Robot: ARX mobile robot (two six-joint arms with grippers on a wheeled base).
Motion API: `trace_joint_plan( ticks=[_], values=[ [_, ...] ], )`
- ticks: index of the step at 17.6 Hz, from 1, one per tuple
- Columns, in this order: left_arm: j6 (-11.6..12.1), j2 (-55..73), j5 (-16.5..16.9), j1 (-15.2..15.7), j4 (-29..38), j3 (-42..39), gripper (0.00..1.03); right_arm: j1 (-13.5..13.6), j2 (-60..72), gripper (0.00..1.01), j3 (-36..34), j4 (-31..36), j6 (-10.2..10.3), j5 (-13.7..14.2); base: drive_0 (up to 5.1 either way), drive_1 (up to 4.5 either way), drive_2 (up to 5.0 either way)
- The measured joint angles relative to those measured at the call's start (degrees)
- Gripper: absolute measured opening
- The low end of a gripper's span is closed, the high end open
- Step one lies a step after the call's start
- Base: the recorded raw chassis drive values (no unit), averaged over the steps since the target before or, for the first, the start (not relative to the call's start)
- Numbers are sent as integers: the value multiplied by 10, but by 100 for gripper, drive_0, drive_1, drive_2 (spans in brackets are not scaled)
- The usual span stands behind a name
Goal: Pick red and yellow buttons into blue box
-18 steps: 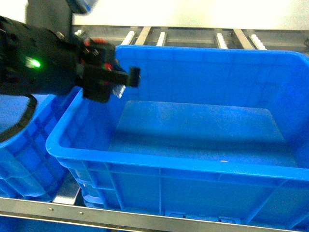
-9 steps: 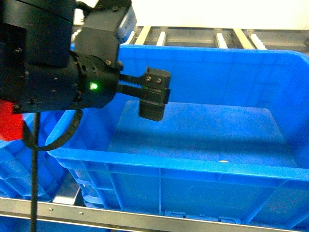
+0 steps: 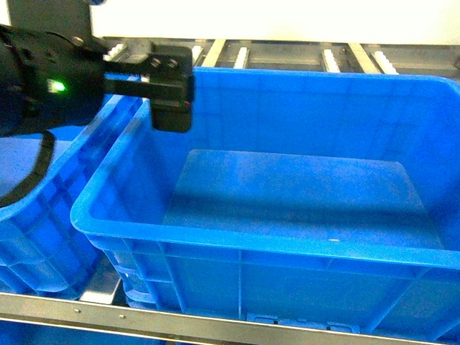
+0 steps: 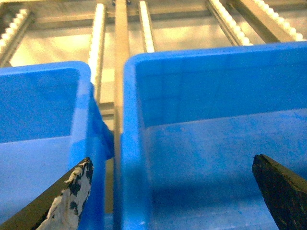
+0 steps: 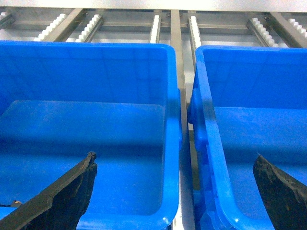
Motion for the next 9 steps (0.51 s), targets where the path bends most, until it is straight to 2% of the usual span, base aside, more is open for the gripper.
trace_joint_plan(
  ticks=[2, 3, 5, 7, 9],
  values=[
    [-5, -24, -2, 9, -3, -17, 98, 0, 0, 98, 0, 0, 0, 0, 0, 0, 0],
    [-7, -51, -14, 18, 18, -48, 98, 0, 0, 98, 0, 0, 0, 0, 0, 0, 0],
    [-16, -132, -38, 42, 16, -121, 98, 0, 0, 98, 0, 0, 0, 0, 0, 0, 0],
    [-24, -252, -56, 55, -18, -189, 98, 0, 0, 98, 0, 0, 0, 0, 0, 0, 0],
    [-29, -347, -61, 46, -70, -228, 98, 0, 0, 98, 0, 0, 0, 0, 0, 0, 0]
  ],
)
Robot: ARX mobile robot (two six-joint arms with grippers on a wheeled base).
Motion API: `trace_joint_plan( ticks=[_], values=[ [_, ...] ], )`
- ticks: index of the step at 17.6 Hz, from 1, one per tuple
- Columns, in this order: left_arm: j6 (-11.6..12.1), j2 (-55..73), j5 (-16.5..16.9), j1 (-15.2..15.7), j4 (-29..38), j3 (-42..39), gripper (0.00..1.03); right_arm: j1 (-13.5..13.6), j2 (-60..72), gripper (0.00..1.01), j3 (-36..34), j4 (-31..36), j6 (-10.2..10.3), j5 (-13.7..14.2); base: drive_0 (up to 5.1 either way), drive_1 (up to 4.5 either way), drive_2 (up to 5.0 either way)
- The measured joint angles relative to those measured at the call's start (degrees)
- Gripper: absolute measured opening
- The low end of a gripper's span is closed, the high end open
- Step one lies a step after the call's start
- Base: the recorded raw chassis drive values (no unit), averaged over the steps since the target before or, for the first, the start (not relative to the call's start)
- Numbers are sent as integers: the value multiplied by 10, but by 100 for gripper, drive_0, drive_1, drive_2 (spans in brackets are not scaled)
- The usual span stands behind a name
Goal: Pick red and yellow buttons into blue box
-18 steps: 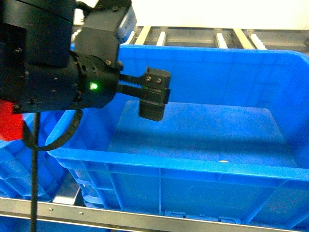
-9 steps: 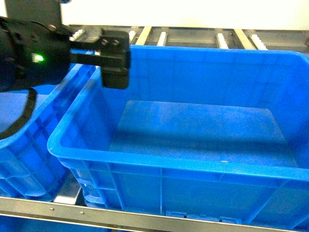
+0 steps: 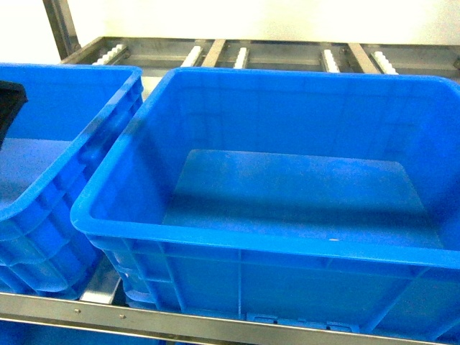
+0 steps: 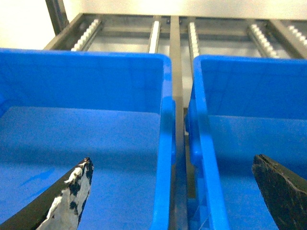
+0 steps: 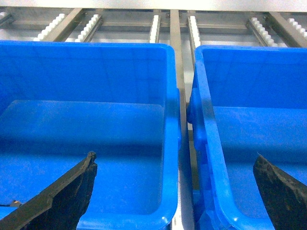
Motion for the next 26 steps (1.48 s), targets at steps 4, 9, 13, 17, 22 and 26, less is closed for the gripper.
trace_joint_plan(
  ticks=[4, 9, 13, 17, 22, 26],
  values=[
    [24, -24, 25, 22, 114, -51, 77, 26, -5, 86, -26, 91, -5, 18, 0, 0, 0],
    [31, -140, 83, 81, 75, -129, 15, 37, -87, 26, -83, 81, -11, 15, 0, 0, 0],
    [33, -225, 150, 152, 23, -160, 2, 37, -150, 2, -101, 39, -13, 15, 0, 0, 0],
    [33, -285, 155, 151, -3, -185, 2, 37, -198, 2, -119, 17, -13, 16, 0, 0, 0],
    [33, -376, 155, 151, -90, -185, 2, 37, -256, 2, -119, -40, -13, 16, 0, 0, 0],
    [33, -427, 155, 151, -140, -185, 2, 37, -363, 2, -118, -141, -13, 16, 0, 0, 0]
  ],
)
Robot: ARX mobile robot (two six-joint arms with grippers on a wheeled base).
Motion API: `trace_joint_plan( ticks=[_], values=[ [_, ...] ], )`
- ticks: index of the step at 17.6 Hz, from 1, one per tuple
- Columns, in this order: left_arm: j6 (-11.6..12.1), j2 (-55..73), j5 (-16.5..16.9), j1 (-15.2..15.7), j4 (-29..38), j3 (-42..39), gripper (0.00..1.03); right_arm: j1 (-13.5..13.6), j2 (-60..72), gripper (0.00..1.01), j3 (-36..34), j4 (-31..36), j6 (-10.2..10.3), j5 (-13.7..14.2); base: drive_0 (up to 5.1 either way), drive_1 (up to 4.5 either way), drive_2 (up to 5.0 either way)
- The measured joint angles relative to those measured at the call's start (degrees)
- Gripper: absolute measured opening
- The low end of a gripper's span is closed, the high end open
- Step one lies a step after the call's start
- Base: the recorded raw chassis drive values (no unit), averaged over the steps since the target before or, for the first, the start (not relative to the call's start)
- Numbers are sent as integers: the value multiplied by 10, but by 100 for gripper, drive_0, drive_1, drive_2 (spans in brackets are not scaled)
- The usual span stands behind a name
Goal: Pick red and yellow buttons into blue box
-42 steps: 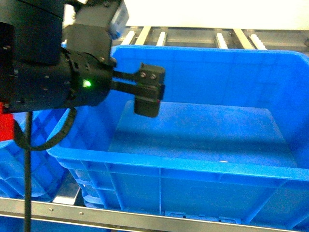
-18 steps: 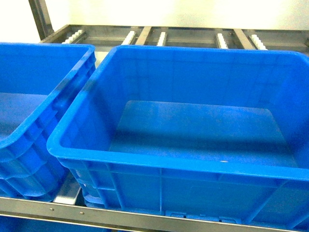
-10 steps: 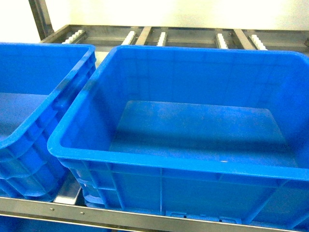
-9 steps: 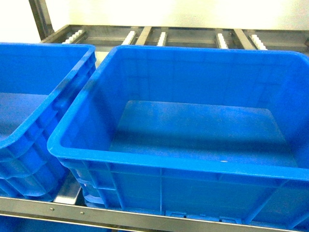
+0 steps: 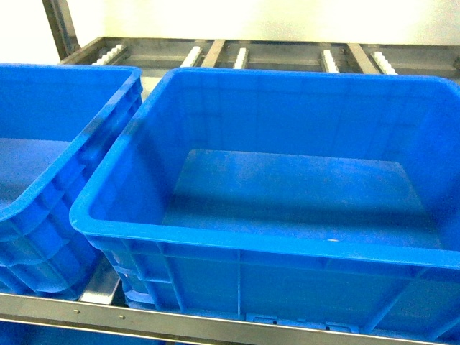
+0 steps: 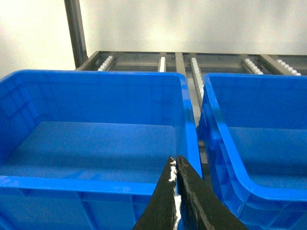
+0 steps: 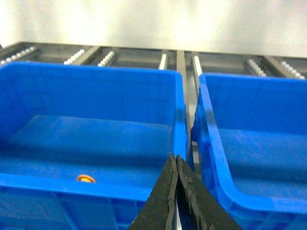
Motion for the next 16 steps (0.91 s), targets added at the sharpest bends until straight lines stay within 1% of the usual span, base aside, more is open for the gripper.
trace_joint_plan(
  ticks=[1, 4, 5, 6, 8, 14, 15, 16],
  values=[
    [0, -10, 0, 0, -8, 0, 2, 0, 0, 2, 0, -16, 0, 1, 0, 0, 0],
    [0, -37, 0, 0, -37, 0, 2, 0, 0, 2, 0, -12, 0, 1, 0, 0, 0],
    [0, -87, 0, 0, -114, 0, 2, 0, 0, 2, 0, -13, 0, 1, 0, 0, 0],
    [0, -128, 0, 0, -129, 0, 2, 0, 0, 2, 0, -13, 0, 1, 0, 0, 0],
    [0, -127, 0, 0, -138, 0, 2, 0, 0, 2, 0, -13, 0, 0, 0, 0, 0],
    [0, -127, 0, 0, -135, 0, 2, 0, 0, 2, 0, -13, 0, 0, 0, 0, 0],
    [0, -127, 0, 0, -135, 0, 13, 0, 0, 12, 0, -13, -1, 0, 0, 0, 0],
    [0, -127, 0, 0, -135, 0, 26, 0, 0, 26, 0, -13, -1, 0, 0, 0, 0]
  ],
)
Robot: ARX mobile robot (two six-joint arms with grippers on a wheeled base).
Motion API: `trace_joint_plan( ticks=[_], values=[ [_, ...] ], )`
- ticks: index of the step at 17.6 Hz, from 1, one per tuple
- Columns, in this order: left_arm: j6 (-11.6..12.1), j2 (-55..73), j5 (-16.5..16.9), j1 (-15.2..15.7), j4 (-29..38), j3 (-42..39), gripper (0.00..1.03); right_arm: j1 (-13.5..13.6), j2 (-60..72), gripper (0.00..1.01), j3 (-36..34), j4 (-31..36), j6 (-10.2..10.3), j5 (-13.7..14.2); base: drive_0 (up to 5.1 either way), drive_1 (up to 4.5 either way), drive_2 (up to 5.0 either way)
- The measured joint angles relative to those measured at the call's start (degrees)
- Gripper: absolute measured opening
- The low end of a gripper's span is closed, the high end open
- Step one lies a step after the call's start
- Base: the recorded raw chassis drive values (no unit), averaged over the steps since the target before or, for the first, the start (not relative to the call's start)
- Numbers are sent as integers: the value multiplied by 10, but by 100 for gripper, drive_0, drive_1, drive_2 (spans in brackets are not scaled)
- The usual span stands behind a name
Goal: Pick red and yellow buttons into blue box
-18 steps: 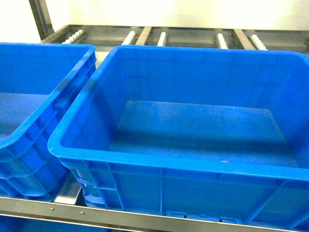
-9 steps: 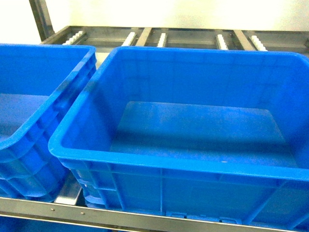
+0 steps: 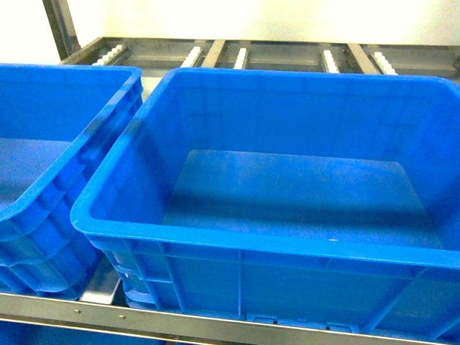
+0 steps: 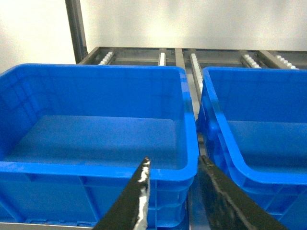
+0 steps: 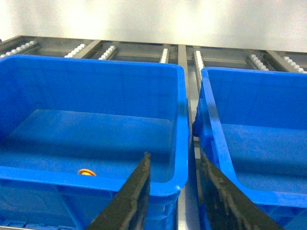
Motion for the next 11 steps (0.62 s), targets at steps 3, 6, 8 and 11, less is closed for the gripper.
trace_joint_plan(
  ticks=[3, 6, 8, 11],
  values=[
    [0, 0, 0, 0, 0, 0, 62, 0, 0, 62, 0, 0, 0, 0, 0, 0, 0],
    [0, 0, 0, 0, 0, 0, 98, 0, 0, 99, 0, 0, 0, 0, 0, 0, 0],
    [2, 0, 0, 0, 0, 0, 98, 0, 0, 98, 0, 0, 0, 0, 0, 0, 0],
    [2, 0, 0, 0, 0, 0, 98, 0, 0, 98, 0, 0, 0, 0, 0, 0, 0]
  ],
)
